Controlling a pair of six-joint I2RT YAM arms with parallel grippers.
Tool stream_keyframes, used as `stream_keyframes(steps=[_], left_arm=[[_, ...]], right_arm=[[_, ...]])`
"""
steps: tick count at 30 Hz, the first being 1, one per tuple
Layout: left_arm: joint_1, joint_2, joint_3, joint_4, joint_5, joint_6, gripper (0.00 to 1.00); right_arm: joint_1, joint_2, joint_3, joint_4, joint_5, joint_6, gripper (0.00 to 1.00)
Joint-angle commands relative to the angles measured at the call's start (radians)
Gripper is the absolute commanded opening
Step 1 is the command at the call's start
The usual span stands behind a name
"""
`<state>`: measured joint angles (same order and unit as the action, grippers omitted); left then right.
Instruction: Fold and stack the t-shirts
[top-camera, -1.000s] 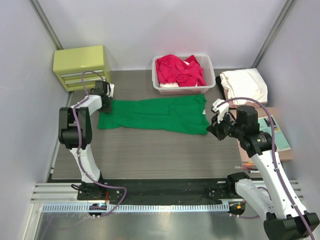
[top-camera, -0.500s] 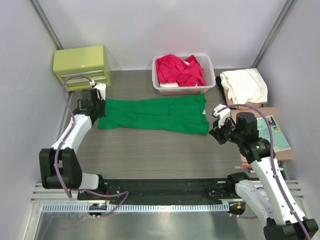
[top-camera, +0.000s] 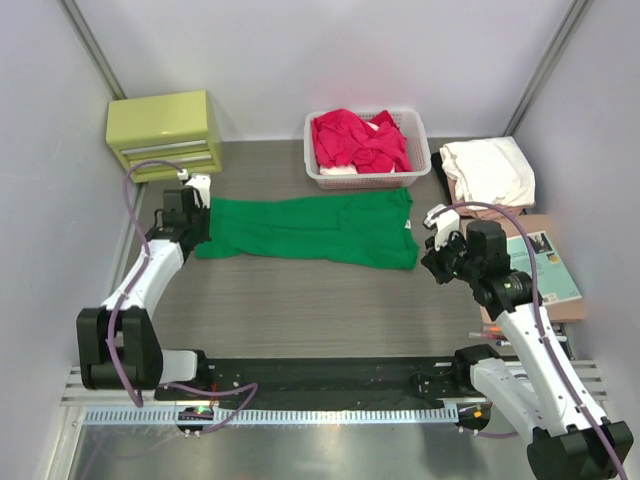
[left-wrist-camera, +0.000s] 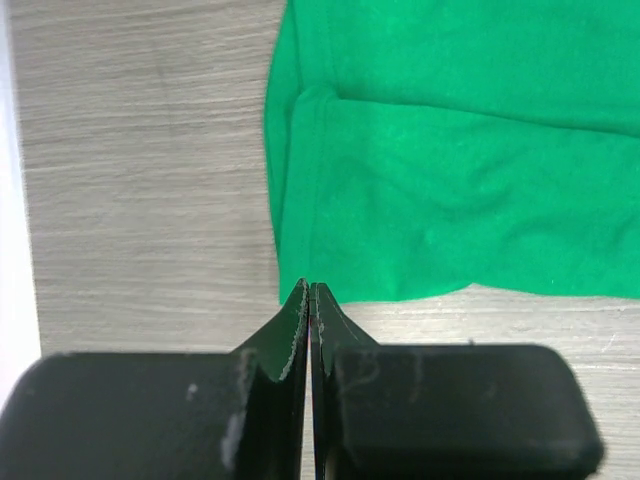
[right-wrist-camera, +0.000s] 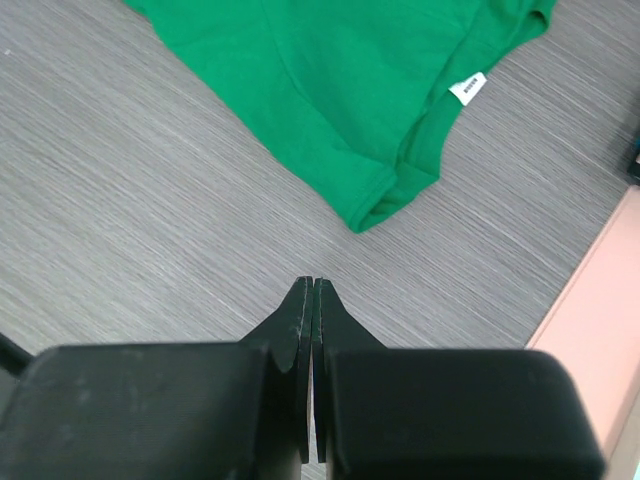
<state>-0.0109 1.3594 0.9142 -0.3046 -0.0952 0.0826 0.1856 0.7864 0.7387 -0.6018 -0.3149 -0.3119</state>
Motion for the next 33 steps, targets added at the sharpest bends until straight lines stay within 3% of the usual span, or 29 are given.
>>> stream_keyframes(steps=[1, 3, 4, 5, 6, 8, 11, 12, 13, 14, 19, 26, 33], left_arm=[[0.006, -0.173, -0.072, 0.148, -0.04, 0.008, 0.0], [0.006, -0.189, -0.075, 0.147, -0.037, 0.008, 0.04], [0.006, -0.184, -0.069, 0.124, -0.044, 0.006, 0.17], [0.006, -0.178, -0.055, 0.111, -0.054, 0.002, 0.39], [0.008, -0.177, -0.054, 0.108, -0.064, 0.005, 0.67], [0.006, -0.193, -0.066, 0.119, -0.063, 0.006, 0.73], [0.037, -0.239, -0.069, 0.125, -0.055, 0.02, 0.76], [0.042, -0.252, -0.064, 0.115, -0.057, 0.025, 0.73], [0.046, -0.262, -0.06, 0.107, -0.054, 0.029, 0.58], [0.048, -0.279, -0.042, 0.096, -0.057, 0.023, 0.01], [0.035, -0.246, 0.05, 0.009, 0.087, -0.02, 0.0], [-0.009, 0.136, 0.254, -0.146, 0.133, -0.023, 0.0], [-0.009, 0.418, 0.4, -0.191, 0.164, -0.03, 0.0]], right_arm=[[-0.005, -0.053, -0.021, 0.05, 0.05, 0.008, 0.01], [-0.005, -0.041, -0.015, 0.054, 0.054, 0.02, 0.02], [-0.005, -0.032, 0.004, 0.054, 0.053, 0.022, 0.19], [-0.005, -0.026, 0.011, 0.051, 0.06, 0.022, 0.58], [-0.005, -0.019, 0.016, 0.05, 0.062, 0.022, 0.7], [-0.005, -0.026, 0.018, 0.046, 0.059, 0.014, 0.8], [-0.005, -0.042, 0.01, 0.053, 0.001, 0.004, 0.82], [-0.005, -0.033, 0.014, 0.062, -0.022, 0.0, 0.78], [-0.005, 0.02, 0.046, 0.075, -0.038, -0.001, 0.59], [-0.006, 0.057, 0.076, 0.083, -0.045, 0.019, 0.02], [0.005, 0.333, 0.287, 0.115, -0.159, 0.045, 0.01], [0.121, 0.776, 0.484, 0.183, -0.046, 0.086, 0.01], [0.183, 1.037, 0.619, 0.186, 0.022, 0.088, 0.01]])
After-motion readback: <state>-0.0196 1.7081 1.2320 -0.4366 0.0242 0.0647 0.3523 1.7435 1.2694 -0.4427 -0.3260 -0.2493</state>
